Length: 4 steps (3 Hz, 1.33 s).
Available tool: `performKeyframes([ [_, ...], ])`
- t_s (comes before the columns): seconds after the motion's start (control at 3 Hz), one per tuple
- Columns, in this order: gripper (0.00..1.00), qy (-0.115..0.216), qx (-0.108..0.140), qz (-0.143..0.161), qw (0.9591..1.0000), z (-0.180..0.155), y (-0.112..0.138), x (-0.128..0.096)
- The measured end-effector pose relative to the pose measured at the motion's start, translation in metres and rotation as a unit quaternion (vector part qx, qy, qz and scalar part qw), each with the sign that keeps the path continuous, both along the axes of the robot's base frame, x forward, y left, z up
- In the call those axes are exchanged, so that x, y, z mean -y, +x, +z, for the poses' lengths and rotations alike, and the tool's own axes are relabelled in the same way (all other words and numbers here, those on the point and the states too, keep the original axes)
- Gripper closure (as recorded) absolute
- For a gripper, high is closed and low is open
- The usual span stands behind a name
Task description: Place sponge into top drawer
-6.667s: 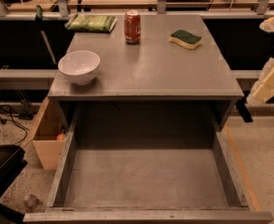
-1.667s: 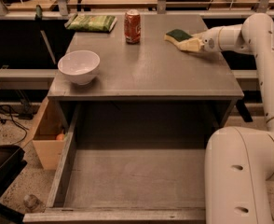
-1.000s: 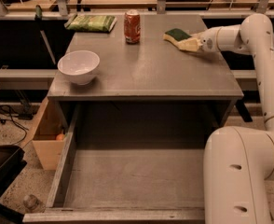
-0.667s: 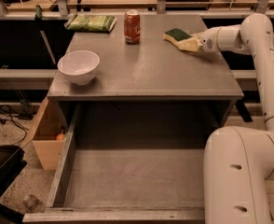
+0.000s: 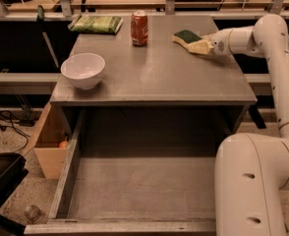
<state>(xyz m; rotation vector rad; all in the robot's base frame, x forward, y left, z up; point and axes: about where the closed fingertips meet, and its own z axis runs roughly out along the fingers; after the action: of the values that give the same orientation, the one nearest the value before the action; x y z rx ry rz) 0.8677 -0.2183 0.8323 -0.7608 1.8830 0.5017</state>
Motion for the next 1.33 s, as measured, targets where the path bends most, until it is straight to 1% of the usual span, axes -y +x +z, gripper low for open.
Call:
performKeyframes([
  [1.33,1.0,0.0,0.0,0.0,1.0,0.0016,-0.0003,-0.0001],
])
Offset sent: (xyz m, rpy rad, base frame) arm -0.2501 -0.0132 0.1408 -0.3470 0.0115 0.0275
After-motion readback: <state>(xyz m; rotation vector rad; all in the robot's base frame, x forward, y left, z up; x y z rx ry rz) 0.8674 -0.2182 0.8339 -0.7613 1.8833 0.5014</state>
